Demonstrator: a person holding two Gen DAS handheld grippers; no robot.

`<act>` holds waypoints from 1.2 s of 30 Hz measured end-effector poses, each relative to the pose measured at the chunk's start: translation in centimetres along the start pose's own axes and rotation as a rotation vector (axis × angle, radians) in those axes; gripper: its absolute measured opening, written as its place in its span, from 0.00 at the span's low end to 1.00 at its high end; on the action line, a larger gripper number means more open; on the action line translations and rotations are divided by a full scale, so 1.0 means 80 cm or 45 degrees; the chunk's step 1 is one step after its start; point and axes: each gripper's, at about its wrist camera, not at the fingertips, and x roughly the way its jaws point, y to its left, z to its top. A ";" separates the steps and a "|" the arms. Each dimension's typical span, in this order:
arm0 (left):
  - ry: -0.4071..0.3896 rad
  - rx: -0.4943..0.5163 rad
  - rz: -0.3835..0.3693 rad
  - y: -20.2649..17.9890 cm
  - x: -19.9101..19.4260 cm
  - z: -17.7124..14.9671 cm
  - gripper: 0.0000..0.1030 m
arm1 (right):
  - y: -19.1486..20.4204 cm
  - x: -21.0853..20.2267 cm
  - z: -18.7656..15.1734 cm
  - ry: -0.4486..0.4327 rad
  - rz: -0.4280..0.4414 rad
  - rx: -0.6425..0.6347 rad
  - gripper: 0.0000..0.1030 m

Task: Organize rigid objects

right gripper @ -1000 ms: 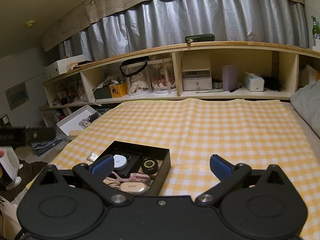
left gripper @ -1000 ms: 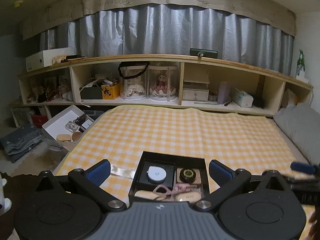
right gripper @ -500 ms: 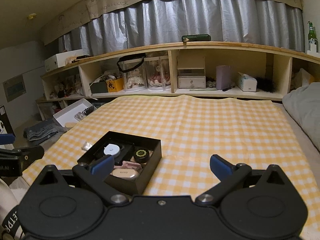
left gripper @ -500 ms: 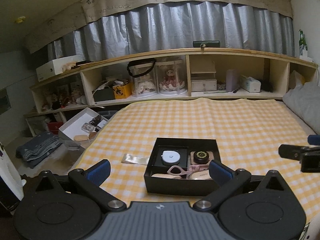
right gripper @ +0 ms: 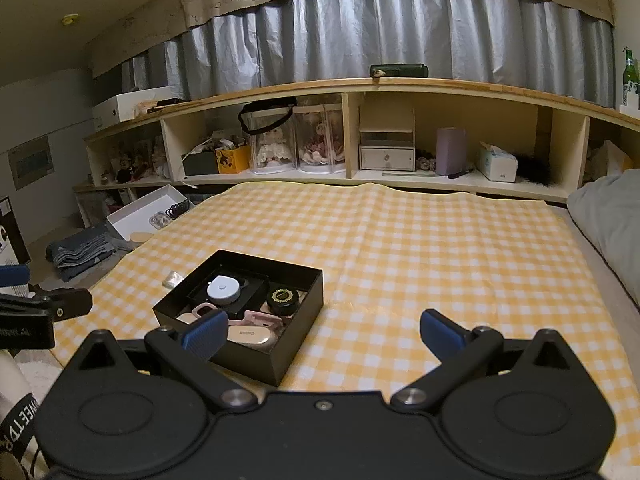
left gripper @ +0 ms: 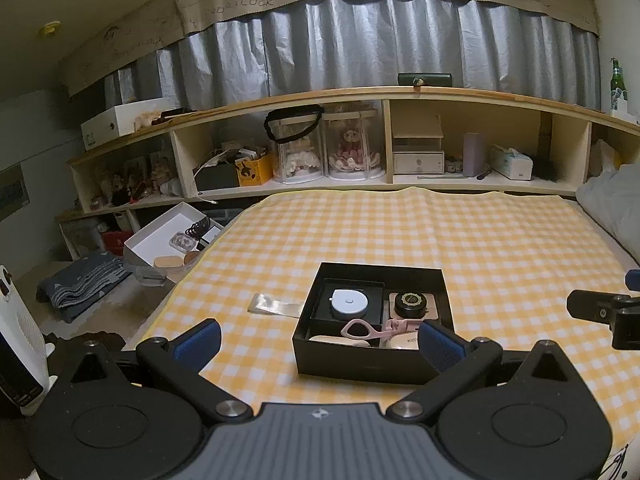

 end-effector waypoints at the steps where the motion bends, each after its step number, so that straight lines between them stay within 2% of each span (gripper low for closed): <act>1: 0.002 0.001 -0.003 0.000 0.000 0.000 1.00 | -0.001 0.001 0.000 0.002 0.000 0.004 1.00; 36: 0.004 -0.001 -0.009 0.001 0.000 -0.002 1.00 | 0.003 0.001 -0.004 0.011 0.003 0.005 1.00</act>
